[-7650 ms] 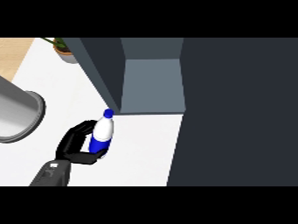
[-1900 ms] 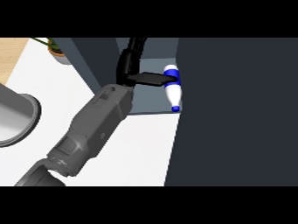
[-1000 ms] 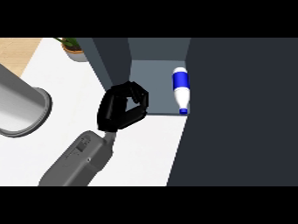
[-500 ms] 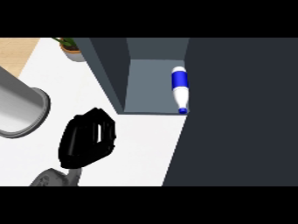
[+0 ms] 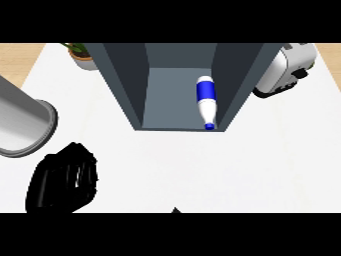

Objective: Pick up the bottled water, place it into the cabinet and close the cabinet

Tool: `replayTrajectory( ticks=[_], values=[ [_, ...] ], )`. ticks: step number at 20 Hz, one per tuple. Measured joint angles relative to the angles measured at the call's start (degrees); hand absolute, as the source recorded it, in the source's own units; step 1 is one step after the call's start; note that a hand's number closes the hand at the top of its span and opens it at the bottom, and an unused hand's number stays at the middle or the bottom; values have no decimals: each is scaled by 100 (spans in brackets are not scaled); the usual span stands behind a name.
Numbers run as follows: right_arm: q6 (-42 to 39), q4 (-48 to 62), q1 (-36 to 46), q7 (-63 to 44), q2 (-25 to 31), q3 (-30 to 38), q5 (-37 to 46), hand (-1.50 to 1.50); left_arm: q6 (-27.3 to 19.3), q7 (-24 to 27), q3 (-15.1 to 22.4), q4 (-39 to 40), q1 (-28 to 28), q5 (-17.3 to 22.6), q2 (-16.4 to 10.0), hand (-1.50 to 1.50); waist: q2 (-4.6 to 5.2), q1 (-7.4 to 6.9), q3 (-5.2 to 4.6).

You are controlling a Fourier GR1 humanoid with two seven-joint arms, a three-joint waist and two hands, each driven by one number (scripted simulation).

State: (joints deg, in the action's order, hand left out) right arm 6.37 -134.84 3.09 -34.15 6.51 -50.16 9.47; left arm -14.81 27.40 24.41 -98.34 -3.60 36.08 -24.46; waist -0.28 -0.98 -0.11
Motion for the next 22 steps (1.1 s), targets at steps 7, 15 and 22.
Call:
replayTrajectory(
  ticks=[7,15,22],
  values=[
    [495,91,1024,-260,416,-219,346,150,429,95,-419,-214,-446,244,-330,150,8,-69,-7],
    [1314,670,2074,-500,278,188,59,150,881,237,-715,-245,-809,399,-585,150,44,-176,-9],
    [1524,2560,3457,-196,-482,1399,-979,150,1419,364,-1148,-253,-1175,627,-889,150,55,-199,-5]
  ],
)
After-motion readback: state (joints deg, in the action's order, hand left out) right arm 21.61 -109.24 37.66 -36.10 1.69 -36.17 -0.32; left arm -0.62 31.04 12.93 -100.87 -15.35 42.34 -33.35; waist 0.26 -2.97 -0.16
